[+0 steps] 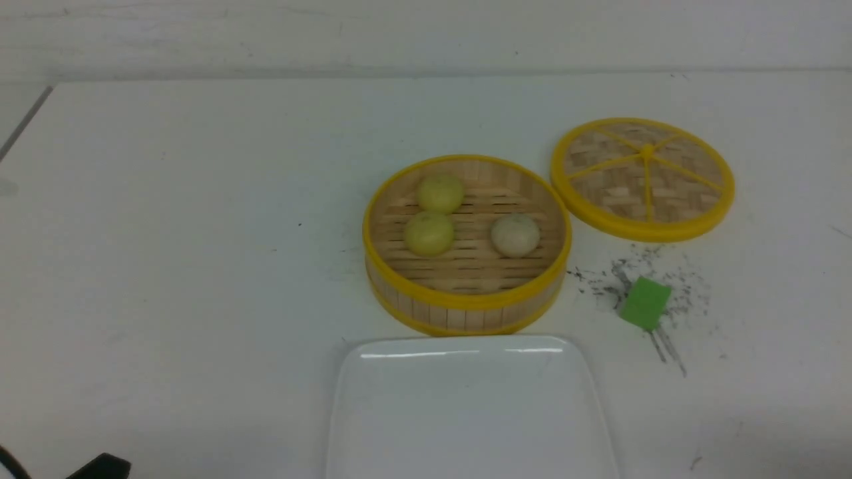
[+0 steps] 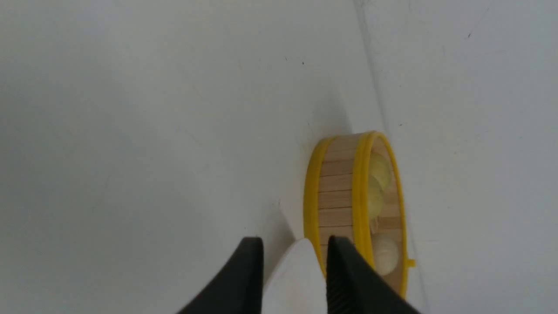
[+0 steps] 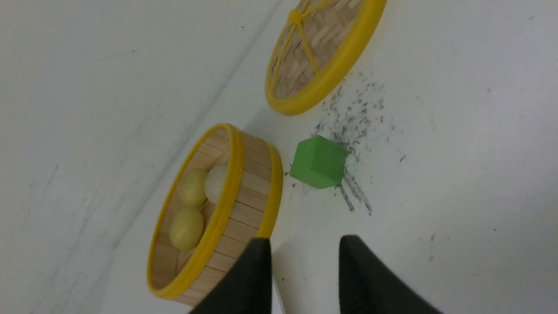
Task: Put the steamed buns into the plate on the white tablecloth.
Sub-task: 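Reach toward a bun in the bamboo steamer with the right gripper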
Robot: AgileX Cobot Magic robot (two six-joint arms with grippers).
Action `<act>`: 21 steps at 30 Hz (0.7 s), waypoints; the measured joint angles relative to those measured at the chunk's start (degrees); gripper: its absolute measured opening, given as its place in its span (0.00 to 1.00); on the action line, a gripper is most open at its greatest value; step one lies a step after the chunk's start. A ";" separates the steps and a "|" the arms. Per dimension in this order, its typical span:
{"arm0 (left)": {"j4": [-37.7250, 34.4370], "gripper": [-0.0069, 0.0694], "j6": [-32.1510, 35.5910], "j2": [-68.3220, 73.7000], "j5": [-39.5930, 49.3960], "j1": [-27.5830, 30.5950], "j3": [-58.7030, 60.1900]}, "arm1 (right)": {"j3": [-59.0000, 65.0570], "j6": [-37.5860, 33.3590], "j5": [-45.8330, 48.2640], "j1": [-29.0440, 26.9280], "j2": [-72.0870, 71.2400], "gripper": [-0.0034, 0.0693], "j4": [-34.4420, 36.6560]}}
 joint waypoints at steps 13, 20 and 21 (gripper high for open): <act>2.59 0.09 23.55 7.97 9.05 0.00 -25.80 | -26.54 -19.50 4.68 0.00 10.08 0.04 -16.23; 3.34 0.09 30.46 29.94 33.95 0.00 -29.69 | -33.29 -19.13 26.58 0.00 35.95 0.04 -25.38; 3.28 0.09 31.50 32.21 34.40 0.00 -29.73 | -33.35 -19.13 27.03 0.00 38.29 0.04 -25.27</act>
